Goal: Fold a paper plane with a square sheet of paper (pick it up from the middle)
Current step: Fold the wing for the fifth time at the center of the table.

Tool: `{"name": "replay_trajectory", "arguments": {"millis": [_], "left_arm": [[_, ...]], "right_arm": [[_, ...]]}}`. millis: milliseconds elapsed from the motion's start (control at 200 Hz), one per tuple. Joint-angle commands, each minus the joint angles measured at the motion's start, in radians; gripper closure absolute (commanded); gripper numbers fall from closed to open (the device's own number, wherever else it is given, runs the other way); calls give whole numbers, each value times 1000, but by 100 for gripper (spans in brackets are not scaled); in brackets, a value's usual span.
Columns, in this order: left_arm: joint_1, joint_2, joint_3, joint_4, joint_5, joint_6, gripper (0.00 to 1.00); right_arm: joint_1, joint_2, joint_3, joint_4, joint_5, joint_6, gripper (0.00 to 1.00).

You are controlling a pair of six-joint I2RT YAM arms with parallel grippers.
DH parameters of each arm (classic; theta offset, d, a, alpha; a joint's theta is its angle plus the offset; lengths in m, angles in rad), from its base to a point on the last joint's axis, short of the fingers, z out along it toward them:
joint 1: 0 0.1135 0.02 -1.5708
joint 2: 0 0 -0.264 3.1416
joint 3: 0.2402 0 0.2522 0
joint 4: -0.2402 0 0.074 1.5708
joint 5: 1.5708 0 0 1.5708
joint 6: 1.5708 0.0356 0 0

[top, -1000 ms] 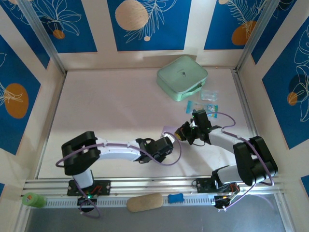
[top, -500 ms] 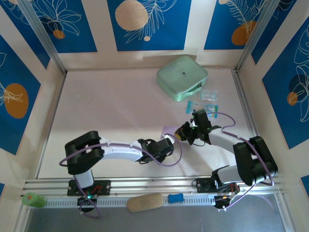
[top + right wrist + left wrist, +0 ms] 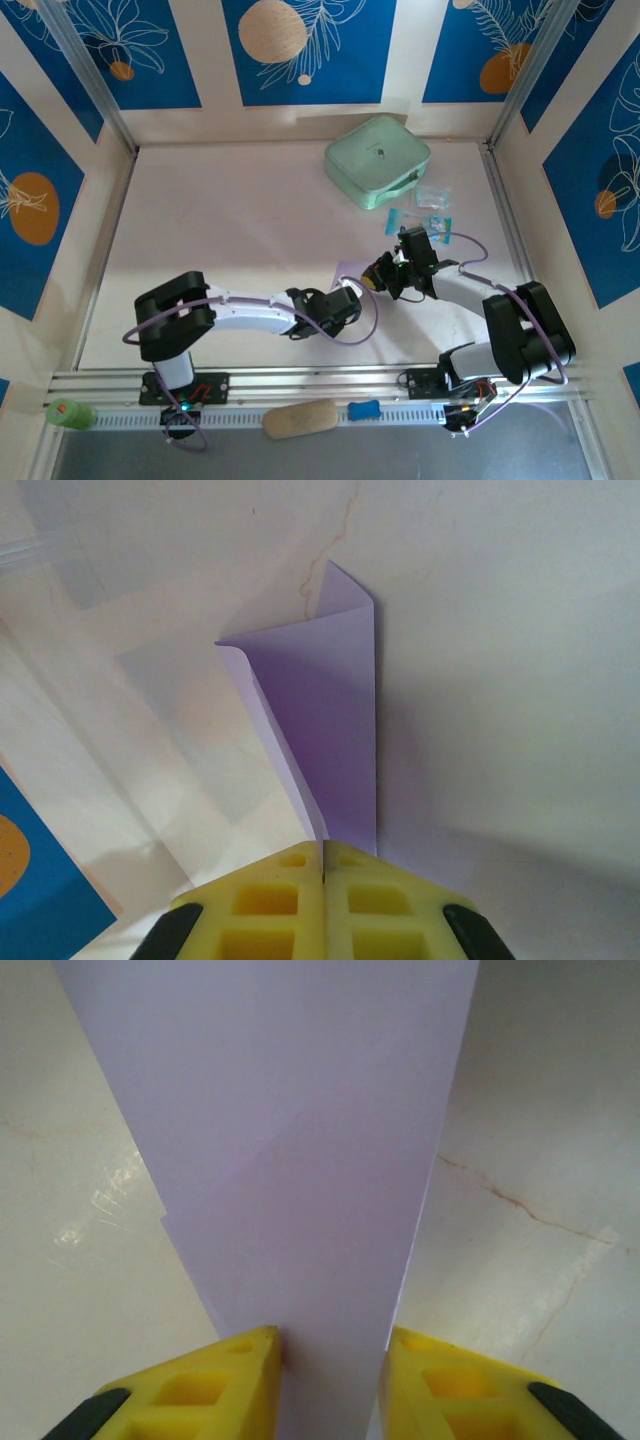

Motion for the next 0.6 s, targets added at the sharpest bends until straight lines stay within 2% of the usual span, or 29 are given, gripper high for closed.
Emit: {"name": "replay_trajectory", "arguments": {"millis": [0,260,445,595], "left_arm": [[-13,-18,9,-4,-24,8,71],[-20,-24,8,0,-35,11,73],[-21,-20,10,-2,-35,11,82],[-22,-14,16,-8,-36,9,85]], "right_arm": [[-5,-20,-11,-29,9,10,98],[-5,-21,-12,-31,11,9,98],[-5,-20,-12,-30,11,10,97],[-5,-23,-14,-29,11,9,97]]}}
